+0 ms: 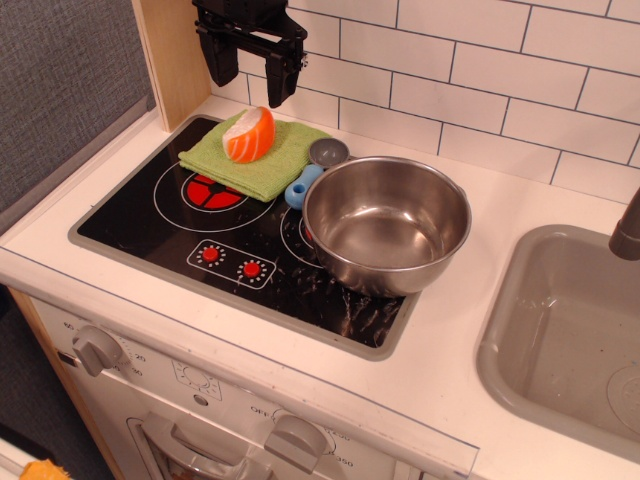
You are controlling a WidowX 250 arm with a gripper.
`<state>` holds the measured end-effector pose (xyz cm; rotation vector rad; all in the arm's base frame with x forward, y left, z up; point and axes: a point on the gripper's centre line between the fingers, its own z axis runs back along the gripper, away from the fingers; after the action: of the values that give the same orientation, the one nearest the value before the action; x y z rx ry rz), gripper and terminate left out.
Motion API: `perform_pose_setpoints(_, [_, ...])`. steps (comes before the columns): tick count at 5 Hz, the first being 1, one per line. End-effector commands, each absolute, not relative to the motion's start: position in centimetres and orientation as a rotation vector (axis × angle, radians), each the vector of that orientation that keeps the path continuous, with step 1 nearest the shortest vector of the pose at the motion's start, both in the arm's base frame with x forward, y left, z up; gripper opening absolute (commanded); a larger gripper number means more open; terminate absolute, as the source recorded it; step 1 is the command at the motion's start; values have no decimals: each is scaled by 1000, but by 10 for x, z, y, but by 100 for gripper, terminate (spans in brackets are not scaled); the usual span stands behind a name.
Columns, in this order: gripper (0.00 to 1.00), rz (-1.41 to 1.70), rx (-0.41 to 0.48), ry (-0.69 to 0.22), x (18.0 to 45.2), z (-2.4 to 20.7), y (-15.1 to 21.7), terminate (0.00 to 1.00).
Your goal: Place the silver pot underneath the green rag on the left side of the stove.
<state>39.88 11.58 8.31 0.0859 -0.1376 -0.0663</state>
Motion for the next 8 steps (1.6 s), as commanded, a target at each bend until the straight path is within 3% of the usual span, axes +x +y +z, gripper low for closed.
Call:
perform_pose_setpoints(1, [100,-66,86,-138,399,83,116,0])
perform_pose_setpoints(4, [100,-352,27,-260,378,104,36,0])
perform_pose_setpoints(6, [100,-484,1,-210,370,89,-7,0])
perform_pose_setpoints(8, [100,-465,16,-137,369,69,-9,0])
